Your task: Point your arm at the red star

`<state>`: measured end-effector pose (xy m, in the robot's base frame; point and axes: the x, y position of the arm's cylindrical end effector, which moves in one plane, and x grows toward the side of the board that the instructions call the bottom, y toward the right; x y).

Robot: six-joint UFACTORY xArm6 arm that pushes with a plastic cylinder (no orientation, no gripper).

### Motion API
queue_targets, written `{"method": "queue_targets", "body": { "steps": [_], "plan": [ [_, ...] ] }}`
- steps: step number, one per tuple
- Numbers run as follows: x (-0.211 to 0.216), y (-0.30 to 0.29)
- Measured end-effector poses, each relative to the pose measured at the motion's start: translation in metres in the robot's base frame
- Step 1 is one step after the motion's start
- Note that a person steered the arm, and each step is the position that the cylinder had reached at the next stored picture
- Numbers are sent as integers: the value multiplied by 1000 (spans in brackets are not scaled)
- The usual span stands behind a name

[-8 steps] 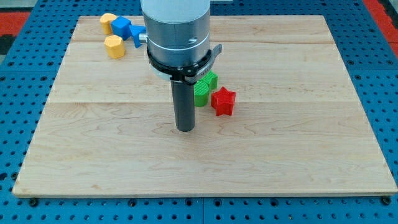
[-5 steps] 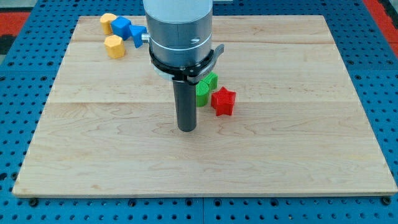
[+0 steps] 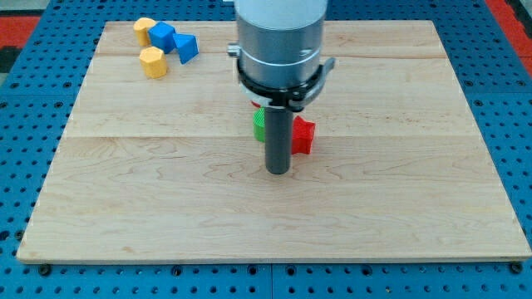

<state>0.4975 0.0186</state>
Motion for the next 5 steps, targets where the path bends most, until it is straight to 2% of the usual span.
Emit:
{"method": "queue_targets", "body": {
  "steps": [2, 3, 5],
  "plan": [
    [0, 29],
    [29, 38],
    [25, 101]
  ]
}}
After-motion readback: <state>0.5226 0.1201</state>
